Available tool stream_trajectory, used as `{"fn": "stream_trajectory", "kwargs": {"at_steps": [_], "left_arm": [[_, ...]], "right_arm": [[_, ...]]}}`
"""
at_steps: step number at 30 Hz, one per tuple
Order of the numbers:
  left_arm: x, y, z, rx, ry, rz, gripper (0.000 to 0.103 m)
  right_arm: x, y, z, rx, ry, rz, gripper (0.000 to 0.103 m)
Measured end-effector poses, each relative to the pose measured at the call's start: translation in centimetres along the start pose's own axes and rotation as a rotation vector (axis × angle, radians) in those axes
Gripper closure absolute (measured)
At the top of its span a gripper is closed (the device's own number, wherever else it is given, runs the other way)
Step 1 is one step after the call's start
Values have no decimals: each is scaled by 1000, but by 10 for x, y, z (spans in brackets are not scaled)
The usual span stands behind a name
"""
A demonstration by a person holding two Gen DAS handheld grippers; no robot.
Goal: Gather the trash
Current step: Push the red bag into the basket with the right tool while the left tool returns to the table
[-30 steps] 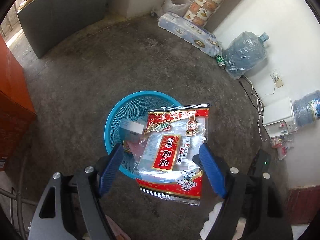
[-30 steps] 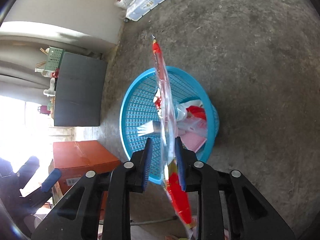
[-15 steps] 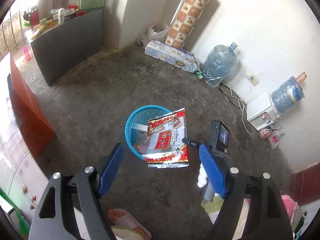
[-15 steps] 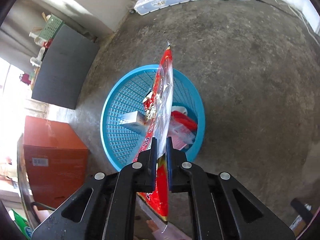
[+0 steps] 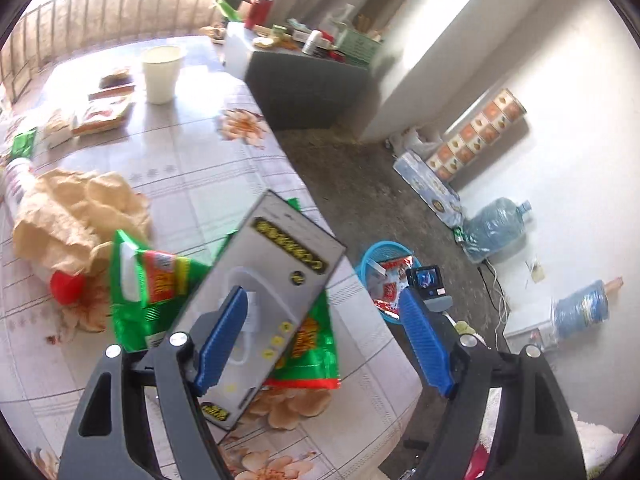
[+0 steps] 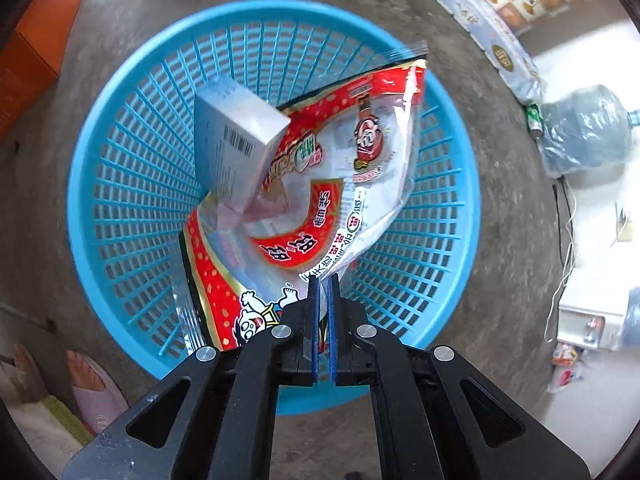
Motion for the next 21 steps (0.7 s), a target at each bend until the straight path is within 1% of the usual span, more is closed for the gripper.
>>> {"fn": "stream_trajectory", "kwargs": {"at_steps": [3,5,8,11,14,16,17,19,21], "left_arm": [[7,-21,-37,-50,-68,43,27],[13,-28,-54,-69,-104,49,27],[21,-30,-76,-76,-149,38,27],[29,-27,-84,-66,-176,22,27],[31,-28,-86,-61,-183,22,27],[32,-32,-87,-53,-189,30,27],[33,-33,-88,-51,-189,34,27],[35,-36,-89,-53,-187,41,27],[38,-39,-89,-50,-187,44,27]], "right_arm": [[1,23,3,-17,21,-93,101],[2,38,6,-19,39,-134,101],[7,59,11,-9,49,-180,100],[13,71,16,-32,83,-202,98],[14,73,21,-35,95,-193,94],[17,64,27,-58,119,-158,88],[19,58,30,-83,132,-137,84],[21,45,39,-128,170,-81,63],[23,31,48,-181,206,-24,59]]}}
Point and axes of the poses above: each gripper's, at about its wrist camera, not at the fingertips, and y roughly the way its jaws point, z to its right, x to its underside, the point moved 7 cm from there along y, roughly the way its jaws point, and after that the axes turned 4 degrees about y, right-handed, at the moved point
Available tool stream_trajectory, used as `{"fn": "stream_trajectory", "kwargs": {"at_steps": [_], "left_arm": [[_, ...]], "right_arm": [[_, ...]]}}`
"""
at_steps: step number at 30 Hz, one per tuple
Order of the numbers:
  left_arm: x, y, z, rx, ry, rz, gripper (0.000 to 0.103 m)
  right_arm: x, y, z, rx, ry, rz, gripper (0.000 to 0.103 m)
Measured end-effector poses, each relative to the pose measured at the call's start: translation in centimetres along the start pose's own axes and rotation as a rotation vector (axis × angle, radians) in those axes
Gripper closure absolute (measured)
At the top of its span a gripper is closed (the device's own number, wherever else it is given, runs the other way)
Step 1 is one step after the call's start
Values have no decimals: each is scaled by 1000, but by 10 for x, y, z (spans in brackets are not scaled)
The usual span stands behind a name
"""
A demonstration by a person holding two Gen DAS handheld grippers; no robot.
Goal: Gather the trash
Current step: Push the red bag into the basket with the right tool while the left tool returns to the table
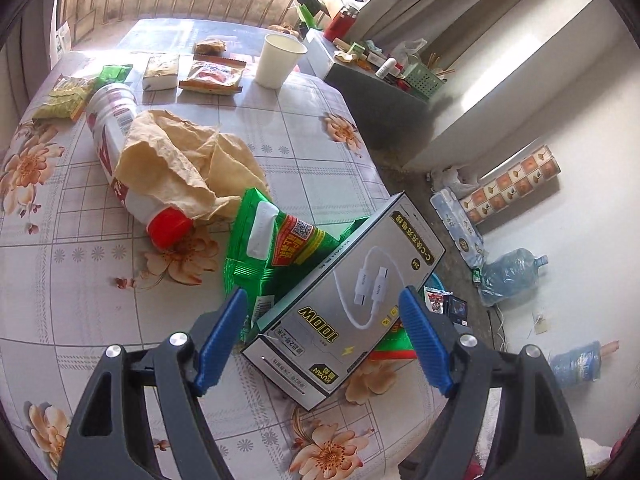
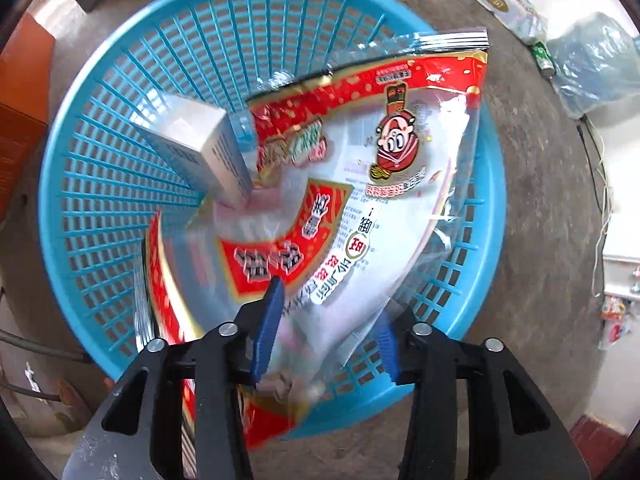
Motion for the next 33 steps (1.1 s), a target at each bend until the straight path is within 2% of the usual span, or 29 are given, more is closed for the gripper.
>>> {"fn": "stream_trajectory", "kwargs": {"at_steps": [4,9,14,17,19,23,25,26,28,30,33], "left_arm": [[5,-5,1,17,-3,4,27],[12,-14,4,26,0,14,27],[15,-23,1,23,-3,31,27],[18,-26,-3,21,-10,41,27],[18,-27,-6,20,-13,47,27],[20,-25,-14,12,-23,49,27],[21,-23,-20,0,-28,45,27],[21,-21,-23,-8,-31,42,27],[20,-17,-31,-27,-41,33,27],[19,-12,-39,-51,-55,26,27],[17,-4,-54,-84,-80,10,27]], "right_arm": [[11,-18,11,-70,55,73,52],[10,-50,26,-150,178,170,51],[6,-89,37,-195,314,290,51],[4,-109,43,-244,332,332,51],[0,-115,34,-266,301,323,51],[-6,-104,6,-222,178,253,61],[-11,-85,-9,-207,144,182,78],[-14,-73,-17,-202,132,143,81],[-20,-42,-31,-170,115,42,91],[-22,-4,-40,-127,113,-97,95],[-21,43,-40,-4,102,-268,97]]}}
Point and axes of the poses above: each gripper's, at about its wrist camera, not at the fingertips, and y roughly the way its jaws point, z to its right, x to its underside, the point moved 7 cm from there along y, roughly the way its jaws point, and after that the axes turned 4 degrees about y, right-handed, at the moved point
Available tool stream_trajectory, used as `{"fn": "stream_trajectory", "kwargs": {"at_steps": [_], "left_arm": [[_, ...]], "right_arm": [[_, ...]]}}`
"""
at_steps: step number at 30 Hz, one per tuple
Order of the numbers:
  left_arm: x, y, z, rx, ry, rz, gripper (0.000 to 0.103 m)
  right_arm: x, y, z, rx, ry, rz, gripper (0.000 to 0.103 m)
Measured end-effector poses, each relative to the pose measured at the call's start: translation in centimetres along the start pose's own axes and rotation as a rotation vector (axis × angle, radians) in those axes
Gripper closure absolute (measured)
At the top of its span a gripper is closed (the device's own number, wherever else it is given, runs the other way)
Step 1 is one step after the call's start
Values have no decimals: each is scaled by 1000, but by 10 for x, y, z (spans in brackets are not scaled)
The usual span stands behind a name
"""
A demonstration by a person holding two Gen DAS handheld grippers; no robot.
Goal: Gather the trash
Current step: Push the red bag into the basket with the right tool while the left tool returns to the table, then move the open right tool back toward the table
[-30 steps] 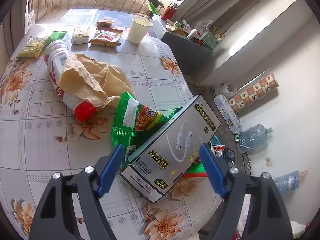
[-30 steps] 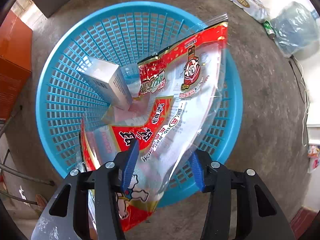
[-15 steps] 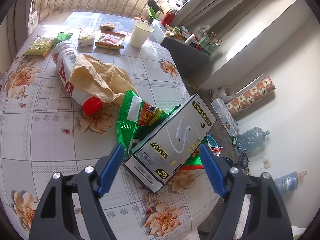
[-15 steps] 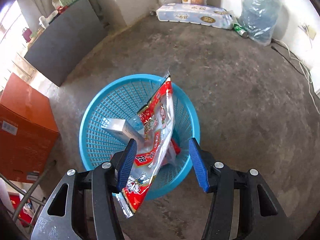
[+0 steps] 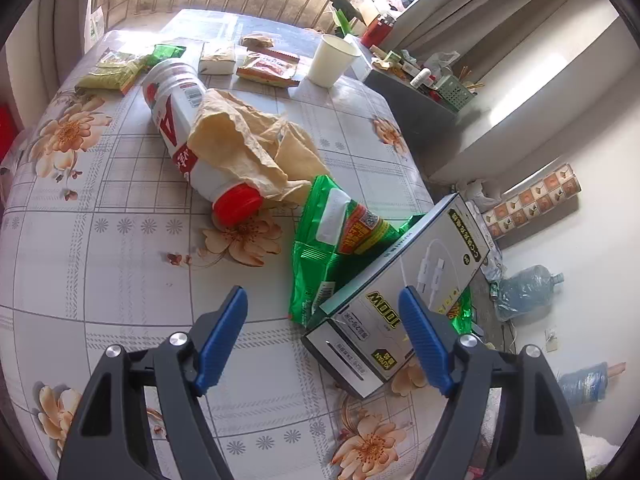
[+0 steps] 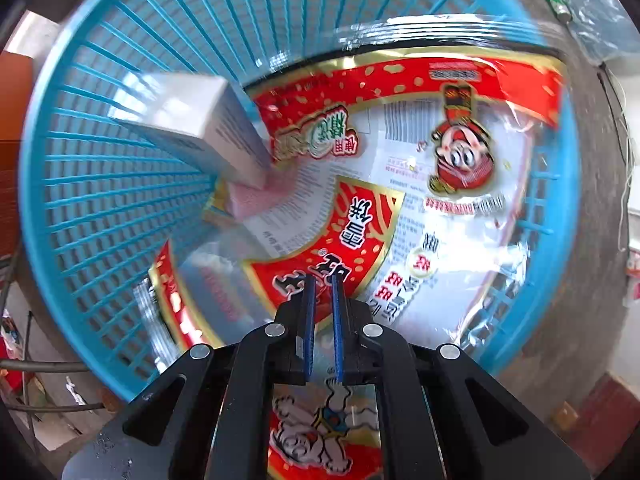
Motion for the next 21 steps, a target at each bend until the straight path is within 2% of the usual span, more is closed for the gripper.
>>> {"fn": "stream_trajectory", "kwargs": {"at_steps": [4,9,14,17,19,21], "left_arm": [[-3,10,-15,-32,-28,-18,27],[-5,20,-29,-69,-51,-39,27],[-7,21,-37,-87,-59,-46,27],[-7,20,-38,-80,-60,-44,27],[-7,18,-38,-68,-60,-39,27],[-5,16,-36,-49,-60,-33,27]], "right_arm": [[-16,26,-1,25,41,-87,98],[-29,55,-2,67,72,-150,100],[-32,73,0,42,145,-164,99],[-33,62,1,2,175,-130,94],[-32,46,2,-37,191,-84,76],[-29,26,5,-70,203,-26,69]]}}
Point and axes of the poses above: each gripper's, at about its wrist camera, not at the fingertips, and y roughly the way its jaws point, z to its right, x to its underside, the point moved 7 cm from there along y, roughly the way its jaws point, and after that the axes turned 4 degrees about y, right-handed, at the moved point
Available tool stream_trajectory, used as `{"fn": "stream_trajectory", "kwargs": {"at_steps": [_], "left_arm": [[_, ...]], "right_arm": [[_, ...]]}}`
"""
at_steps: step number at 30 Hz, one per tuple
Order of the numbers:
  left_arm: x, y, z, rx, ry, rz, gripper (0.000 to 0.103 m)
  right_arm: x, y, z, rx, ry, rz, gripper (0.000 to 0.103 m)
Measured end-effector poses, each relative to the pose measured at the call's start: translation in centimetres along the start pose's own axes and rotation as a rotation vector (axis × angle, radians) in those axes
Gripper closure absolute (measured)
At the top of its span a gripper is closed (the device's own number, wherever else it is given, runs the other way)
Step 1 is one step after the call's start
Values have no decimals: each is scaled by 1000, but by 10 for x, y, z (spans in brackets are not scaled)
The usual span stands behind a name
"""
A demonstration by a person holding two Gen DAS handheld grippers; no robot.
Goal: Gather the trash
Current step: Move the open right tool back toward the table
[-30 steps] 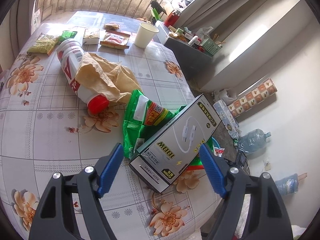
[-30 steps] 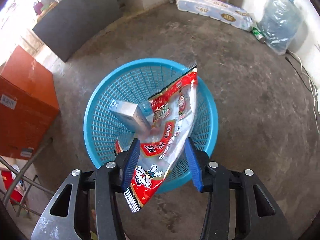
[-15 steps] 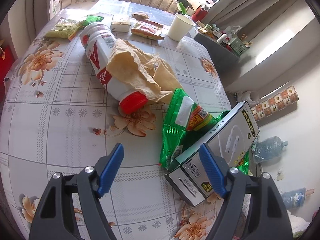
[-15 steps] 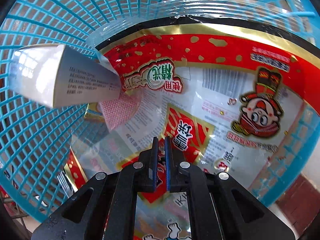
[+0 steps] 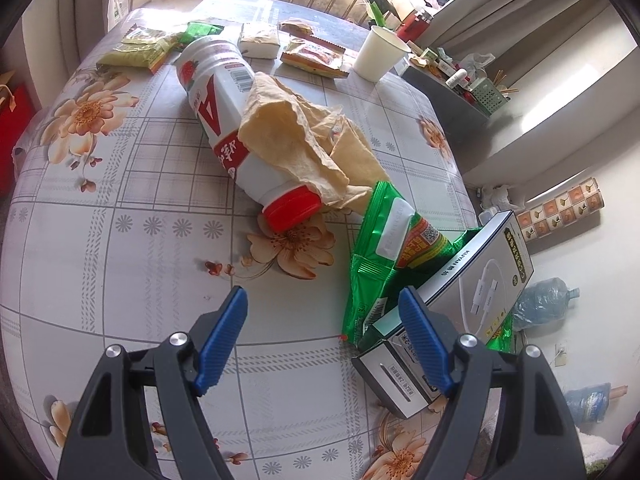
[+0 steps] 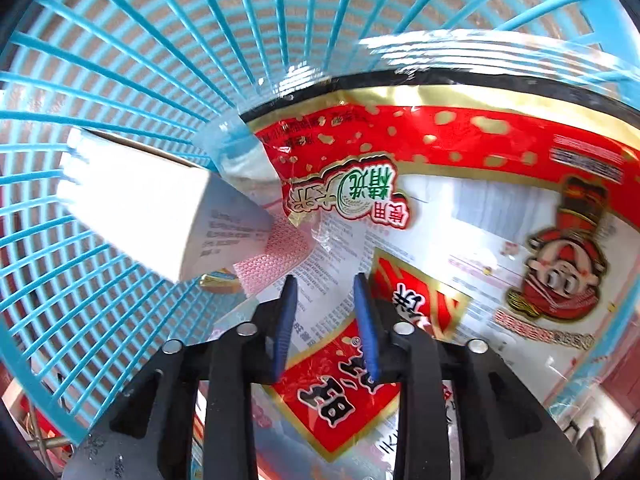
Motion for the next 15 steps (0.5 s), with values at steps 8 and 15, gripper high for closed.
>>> {"fn": "stream_trajectory", "kwargs": {"at_steps": [8,15], "left_arm": [[13,-30,3,57,19,62,27],[38,-55,5,66,82,131,27]], "right_arm": [[35,-100,43,-292,123,210,64],[110,-242,39,-611,66,427,54]]}}
Point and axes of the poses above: each gripper's, at about its wrist camera, not at the fingertips, and y roughly the way its jaws point, z to its right, x to its underside, the point moved 7 cm from there along y, roughly the way its jaws point, and after that the axes turned 4 degrees about y, right-handed, at the moved point
